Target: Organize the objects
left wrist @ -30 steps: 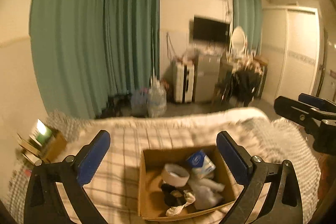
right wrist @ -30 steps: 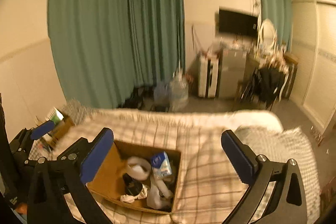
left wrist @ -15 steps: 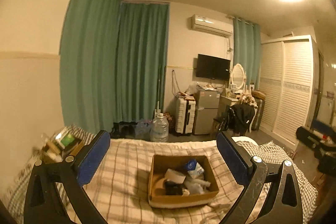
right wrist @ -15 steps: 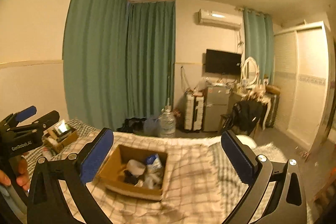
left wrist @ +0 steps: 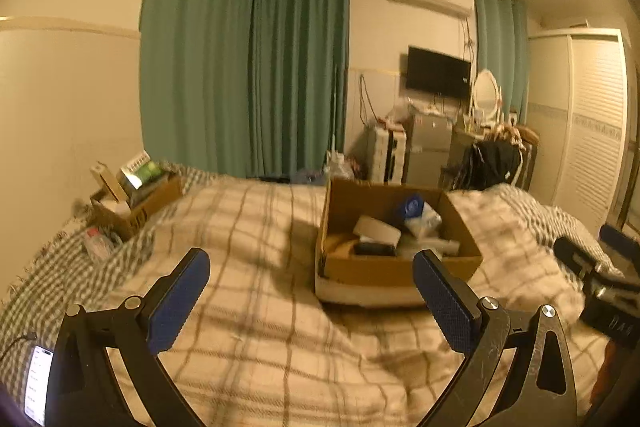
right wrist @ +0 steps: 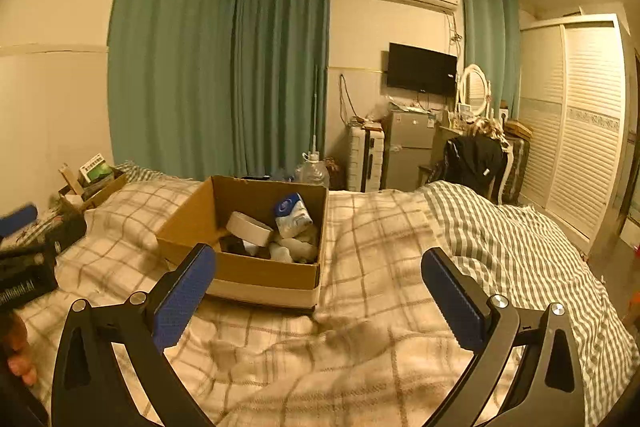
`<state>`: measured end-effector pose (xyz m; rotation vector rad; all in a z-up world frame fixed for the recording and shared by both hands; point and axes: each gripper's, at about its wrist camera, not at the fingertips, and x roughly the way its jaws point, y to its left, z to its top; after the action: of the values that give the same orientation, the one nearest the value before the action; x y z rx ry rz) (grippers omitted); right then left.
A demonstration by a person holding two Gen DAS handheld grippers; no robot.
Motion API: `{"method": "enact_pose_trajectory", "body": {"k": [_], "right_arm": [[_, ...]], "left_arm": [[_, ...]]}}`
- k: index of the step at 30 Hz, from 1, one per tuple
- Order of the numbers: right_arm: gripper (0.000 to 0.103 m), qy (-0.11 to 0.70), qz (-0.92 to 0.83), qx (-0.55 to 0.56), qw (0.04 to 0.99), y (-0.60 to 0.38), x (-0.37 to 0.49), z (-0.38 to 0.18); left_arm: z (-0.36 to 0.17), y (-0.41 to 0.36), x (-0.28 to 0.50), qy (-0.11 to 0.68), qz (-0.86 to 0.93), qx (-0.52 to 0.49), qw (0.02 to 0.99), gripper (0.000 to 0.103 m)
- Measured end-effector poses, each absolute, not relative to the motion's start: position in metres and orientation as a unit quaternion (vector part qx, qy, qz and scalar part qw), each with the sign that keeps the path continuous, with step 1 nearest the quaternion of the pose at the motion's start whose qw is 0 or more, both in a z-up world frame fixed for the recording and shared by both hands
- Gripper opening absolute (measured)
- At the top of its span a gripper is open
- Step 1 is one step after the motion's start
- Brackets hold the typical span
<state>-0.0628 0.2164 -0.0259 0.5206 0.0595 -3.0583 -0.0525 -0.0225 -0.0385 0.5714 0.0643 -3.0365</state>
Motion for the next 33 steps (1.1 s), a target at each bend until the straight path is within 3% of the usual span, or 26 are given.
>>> {"method": "enact_pose_trajectory", "body": {"k": [33], "right_arm": [[0.103,0.036,-0.984,0.173,0.012,0.206,-0.06,-0.024]], "left_arm": [[-0.037,-0.014,-0.047,0.012,-0.982,0.188,0.019,0.103]]}}
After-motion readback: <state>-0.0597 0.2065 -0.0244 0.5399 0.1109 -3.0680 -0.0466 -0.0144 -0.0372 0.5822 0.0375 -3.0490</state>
